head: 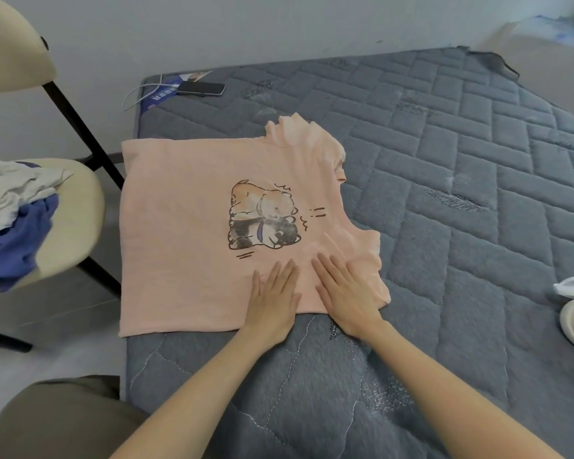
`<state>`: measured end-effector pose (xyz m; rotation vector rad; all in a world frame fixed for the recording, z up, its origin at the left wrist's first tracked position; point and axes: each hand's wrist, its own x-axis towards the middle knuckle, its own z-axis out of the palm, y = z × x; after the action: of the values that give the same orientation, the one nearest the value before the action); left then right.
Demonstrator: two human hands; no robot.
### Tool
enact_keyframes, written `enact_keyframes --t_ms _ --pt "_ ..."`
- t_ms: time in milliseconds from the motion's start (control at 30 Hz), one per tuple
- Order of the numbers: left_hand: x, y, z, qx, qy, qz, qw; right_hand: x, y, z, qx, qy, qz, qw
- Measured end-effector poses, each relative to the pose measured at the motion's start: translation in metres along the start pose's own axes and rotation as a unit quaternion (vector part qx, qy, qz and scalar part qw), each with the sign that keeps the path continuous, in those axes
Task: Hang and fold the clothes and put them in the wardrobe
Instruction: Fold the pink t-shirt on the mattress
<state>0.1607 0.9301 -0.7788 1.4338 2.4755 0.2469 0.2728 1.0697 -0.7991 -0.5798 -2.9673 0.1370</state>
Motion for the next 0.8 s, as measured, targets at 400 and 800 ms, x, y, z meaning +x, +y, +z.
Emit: enact_keyframes --t_ms 400,800 --pt "0.01 -0.042 -0.024 -0.062 -0.046 -0.07 0.995 0.009 0.028 -0.02 0.029 0.054 0.088 0.994" --pt "0.108 -0.076 -0.076 -0.053 -0.076 -0.111 0.99 0.137 0.041 -0.047 0.192 0.065 0.213 0.956"
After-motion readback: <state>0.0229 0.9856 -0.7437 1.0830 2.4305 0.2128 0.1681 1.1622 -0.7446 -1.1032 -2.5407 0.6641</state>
